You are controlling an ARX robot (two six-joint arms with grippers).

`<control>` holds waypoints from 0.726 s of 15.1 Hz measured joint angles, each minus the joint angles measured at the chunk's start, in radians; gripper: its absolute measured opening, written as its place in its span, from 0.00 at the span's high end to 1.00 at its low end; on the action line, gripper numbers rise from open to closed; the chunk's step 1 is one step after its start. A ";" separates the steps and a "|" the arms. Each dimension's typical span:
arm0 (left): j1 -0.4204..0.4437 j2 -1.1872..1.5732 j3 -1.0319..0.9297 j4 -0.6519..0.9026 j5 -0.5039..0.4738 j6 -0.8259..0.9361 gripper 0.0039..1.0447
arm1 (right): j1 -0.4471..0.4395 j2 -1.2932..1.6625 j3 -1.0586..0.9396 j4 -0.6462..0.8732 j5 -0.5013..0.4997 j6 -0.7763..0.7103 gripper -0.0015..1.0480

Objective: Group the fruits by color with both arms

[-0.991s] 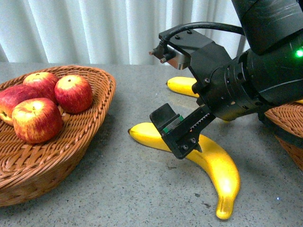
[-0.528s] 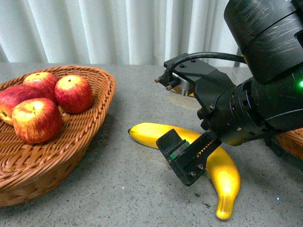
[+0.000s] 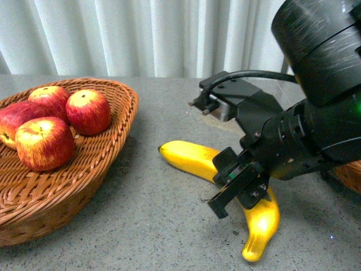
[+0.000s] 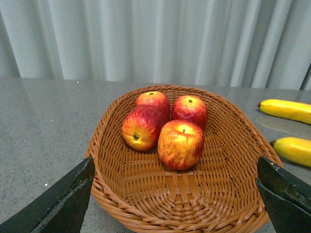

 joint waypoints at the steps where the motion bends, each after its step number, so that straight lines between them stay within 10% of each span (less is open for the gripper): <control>1: 0.000 0.000 0.000 0.000 0.000 0.000 0.06 | -0.033 -0.026 0.008 -0.001 -0.022 0.029 0.68; 6: 0.000 0.000 0.000 0.000 0.000 0.000 0.06 | -0.303 -0.249 0.047 0.063 -0.120 0.134 0.68; 11: 0.000 0.000 0.000 0.000 0.000 0.000 0.06 | -0.605 -0.276 -0.099 0.068 -0.087 -0.107 0.68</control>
